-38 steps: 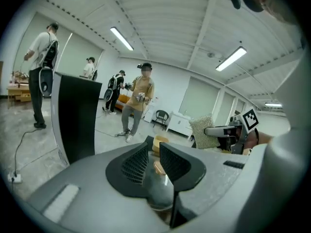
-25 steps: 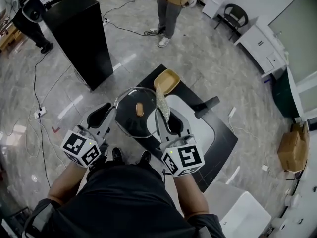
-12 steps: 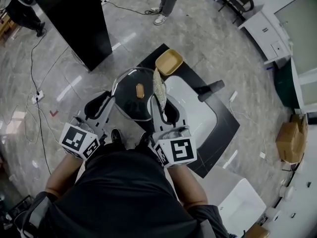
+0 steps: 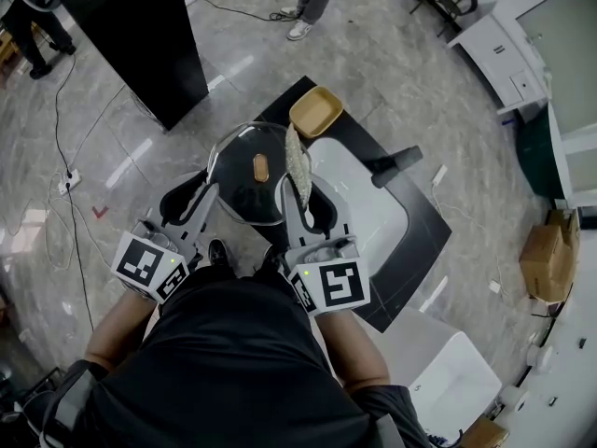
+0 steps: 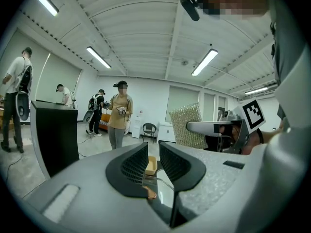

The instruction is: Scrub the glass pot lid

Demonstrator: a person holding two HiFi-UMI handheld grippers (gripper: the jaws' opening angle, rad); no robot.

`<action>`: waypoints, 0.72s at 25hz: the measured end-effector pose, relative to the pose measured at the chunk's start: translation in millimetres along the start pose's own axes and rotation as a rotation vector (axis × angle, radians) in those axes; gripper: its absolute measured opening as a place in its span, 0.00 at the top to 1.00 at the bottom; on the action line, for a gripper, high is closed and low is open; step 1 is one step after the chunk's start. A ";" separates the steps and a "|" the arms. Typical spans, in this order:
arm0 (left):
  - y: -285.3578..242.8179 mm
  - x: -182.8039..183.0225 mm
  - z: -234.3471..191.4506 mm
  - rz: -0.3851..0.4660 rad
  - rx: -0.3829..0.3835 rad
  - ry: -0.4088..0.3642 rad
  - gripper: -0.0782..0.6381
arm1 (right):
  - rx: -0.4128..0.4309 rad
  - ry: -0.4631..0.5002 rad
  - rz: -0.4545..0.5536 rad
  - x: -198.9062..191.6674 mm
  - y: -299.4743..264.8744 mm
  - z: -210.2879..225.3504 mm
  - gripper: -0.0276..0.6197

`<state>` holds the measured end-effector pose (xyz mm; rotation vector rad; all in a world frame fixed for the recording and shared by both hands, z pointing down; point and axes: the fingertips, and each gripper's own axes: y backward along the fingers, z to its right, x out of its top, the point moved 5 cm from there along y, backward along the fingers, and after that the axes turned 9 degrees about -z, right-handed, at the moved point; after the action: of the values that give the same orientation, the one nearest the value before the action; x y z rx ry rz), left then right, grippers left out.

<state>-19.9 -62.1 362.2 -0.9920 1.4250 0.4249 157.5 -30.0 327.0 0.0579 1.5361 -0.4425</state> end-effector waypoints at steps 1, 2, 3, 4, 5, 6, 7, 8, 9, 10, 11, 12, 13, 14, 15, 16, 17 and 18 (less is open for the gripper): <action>-0.9 -0.3 -0.2 -0.003 -0.001 0.000 0.79 | 0.000 -0.001 0.000 0.2 -0.1 0.6 0.86; -1.7 -0.7 -0.4 -0.006 -0.002 0.001 0.79 | 0.000 -0.002 0.001 0.2 -0.3 1.2 0.86; -2.4 -1.4 -0.5 -0.008 -0.003 0.002 0.79 | 0.001 -0.003 0.001 0.1 -0.8 1.7 0.86; -3.0 -2.0 -0.6 -0.010 -0.004 0.003 0.79 | 0.002 -0.005 0.002 -0.2 -1.3 2.2 0.86; -3.5 -2.6 -0.5 -0.011 -0.005 0.004 0.79 | 0.004 -0.008 0.002 -0.6 -1.8 2.6 0.86; -3.8 -3.0 -0.4 -0.011 -0.005 0.004 0.79 | 0.005 -0.010 0.003 -1.0 -2.1 3.0 0.86; -4.0 -3.1 -0.3 -0.012 -0.006 0.004 0.79 | 0.007 -0.013 0.003 -1.1 -2.4 3.3 0.86; -4.2 -2.8 -0.4 -0.012 -0.005 0.004 0.79 | 0.009 -0.015 0.003 -1.0 -2.6 3.6 0.86; -4.4 -2.3 -0.6 -0.013 -0.005 0.004 0.79 | 0.010 -0.017 0.002 -0.7 -2.9 3.8 0.86; -4.5 -1.7 -1.1 -0.013 -0.004 0.004 0.79 | 0.012 -0.018 0.001 -0.4 -3.2 4.0 0.86; -4.7 -1.2 -1.6 -0.013 -0.002 0.005 0.79 | 0.013 -0.018 0.001 -0.3 -3.5 4.1 0.86; -4.9 -0.9 -1.9 -0.012 -0.002 0.005 0.79 | 0.014 -0.019 0.001 -0.4 -3.7 4.3 0.86; -5.1 -0.9 -2.0 -0.011 -0.001 0.005 0.79 | 0.014 -0.019 0.001 -0.7 -3.6 4.4 0.86; -5.2 -1.1 -1.7 -0.010 -0.001 0.005 0.79 | 0.015 -0.019 0.001 -1.2 -3.3 4.5 0.86; -5.5 -1.3 -1.4 -0.009 -0.002 0.004 0.79 | 0.015 -0.020 0.001 -1.6 -3.1 4.7 0.86; -5.8 -1.7 -1.1 -0.010 -0.002 0.004 0.79 | 0.016 -0.022 0.002 -1.8 -2.9 5.0 0.86; -6.2 -2.1 -1.0 -0.011 -0.003 0.004 0.79 | 0.016 -0.023 0.002 -1.9 -2.9 5.3 0.86; -6.6 -2.8 -1.0 -0.014 -0.005 0.007 0.79 | 0.016 -0.025 0.002 -1.8 -2.9 5.5 0.86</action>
<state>-15.9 -65.7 367.0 -1.0074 1.4235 0.4152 161.9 -33.9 329.7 0.0657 1.5077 -0.4527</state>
